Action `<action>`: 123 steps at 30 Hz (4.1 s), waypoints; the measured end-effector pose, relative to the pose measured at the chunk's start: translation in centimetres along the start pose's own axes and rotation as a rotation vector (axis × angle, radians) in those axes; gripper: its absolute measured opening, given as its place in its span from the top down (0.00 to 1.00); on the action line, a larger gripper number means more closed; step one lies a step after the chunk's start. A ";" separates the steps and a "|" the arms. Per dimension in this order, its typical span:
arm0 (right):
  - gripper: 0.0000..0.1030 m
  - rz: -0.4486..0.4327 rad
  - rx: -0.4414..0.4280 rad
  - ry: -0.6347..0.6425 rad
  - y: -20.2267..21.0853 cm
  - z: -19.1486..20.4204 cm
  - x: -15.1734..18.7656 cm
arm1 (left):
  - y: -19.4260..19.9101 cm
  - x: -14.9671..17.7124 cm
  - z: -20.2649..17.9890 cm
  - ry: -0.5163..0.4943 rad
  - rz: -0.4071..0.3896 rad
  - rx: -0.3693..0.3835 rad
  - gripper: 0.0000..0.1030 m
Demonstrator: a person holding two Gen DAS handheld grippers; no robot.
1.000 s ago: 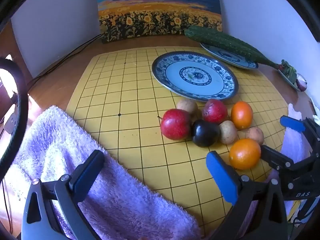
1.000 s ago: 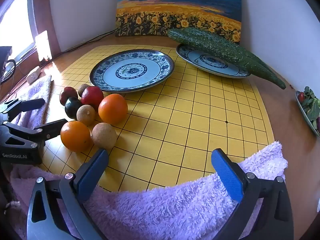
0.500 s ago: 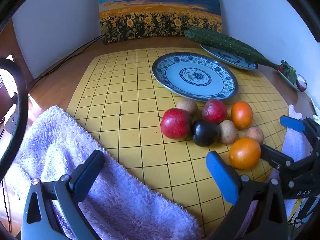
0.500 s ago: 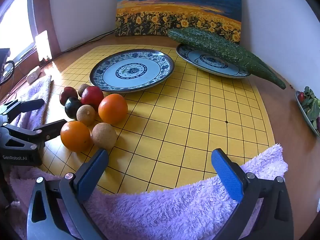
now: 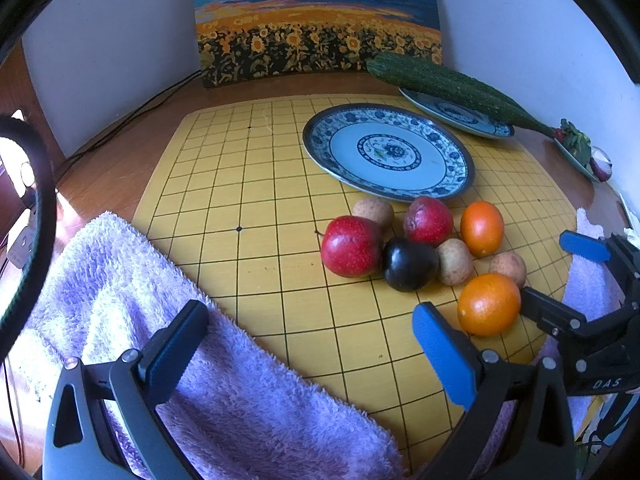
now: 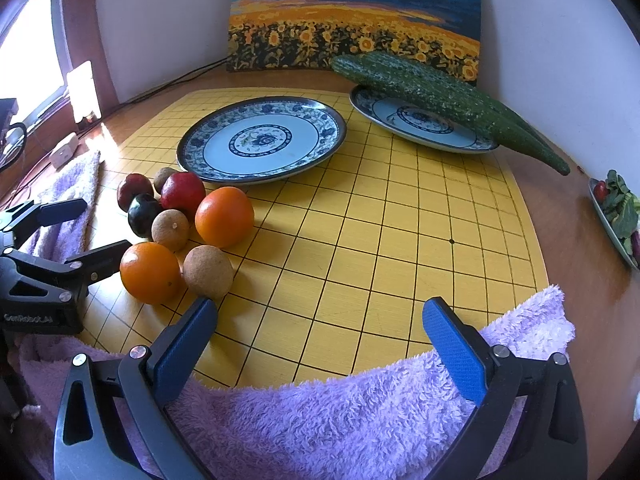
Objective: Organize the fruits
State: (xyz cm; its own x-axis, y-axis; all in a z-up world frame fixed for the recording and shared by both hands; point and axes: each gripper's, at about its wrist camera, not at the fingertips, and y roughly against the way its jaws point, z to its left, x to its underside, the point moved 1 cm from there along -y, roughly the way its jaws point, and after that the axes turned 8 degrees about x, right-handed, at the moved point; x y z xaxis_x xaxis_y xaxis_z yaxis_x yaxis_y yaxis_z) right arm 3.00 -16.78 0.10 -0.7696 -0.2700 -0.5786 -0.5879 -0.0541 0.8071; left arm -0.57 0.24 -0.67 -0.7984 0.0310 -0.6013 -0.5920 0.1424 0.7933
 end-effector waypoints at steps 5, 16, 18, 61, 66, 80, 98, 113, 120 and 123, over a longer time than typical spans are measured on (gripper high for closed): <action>0.00 0.023 -0.002 0.007 0.3 0.2 0.3 | -0.4 -0.7 0.0 -0.006 0.026 0.006 0.01; 0.18 0.049 -0.016 0.031 1.3 1.0 0.5 | -0.6 -1.4 0.6 -0.009 0.044 0.033 0.04; 0.18 0.052 -0.014 0.027 1.2 1.0 0.4 | -0.5 -1.3 0.7 -0.011 0.044 0.040 0.04; 0.23 0.067 -0.035 0.046 1.1 2.0 0.0 | -0.8 -1.5 0.6 -0.036 0.069 0.052 0.03; 0.36 0.058 -0.077 0.034 1.4 2.4 -0.2 | -0.2 -1.9 1.9 0.028 0.066 0.088 0.08; 0.59 0.042 -0.109 0.053 1.1 3.4 -1.1 | 0.2 -4.2 1.8 0.046 0.020 0.130 0.24; 0.66 0.020 -0.162 0.056 0.8 4.1 -1.4 | -1.1 -5.1 2.0 0.137 0.043 0.215 0.50; 0.68 0.012 -0.194 0.027 0.8 3.7 -1.3 | 0.2 -5.1 2.0 0.132 0.018 0.231 0.67; 0.68 0.008 -0.206 0.027 1.0 3.8 -1.1 | 0.9 -5.3 2.2 0.135 0.003 0.216 0.67; 0.68 0.007 -0.202 0.023 0.9 3.8 -1.2 | 1.0 -5.2 2.2 0.135 -0.001 0.212 0.67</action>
State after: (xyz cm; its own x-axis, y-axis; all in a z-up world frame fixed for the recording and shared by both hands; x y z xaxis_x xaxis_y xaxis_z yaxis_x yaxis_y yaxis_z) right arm 2.41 -12.87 1.09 -0.7660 -0.2926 -0.5723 -0.5191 -0.2436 0.8193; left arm 3.25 2.44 3.09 -0.8135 -0.0994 -0.5731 -0.5681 0.3470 0.7462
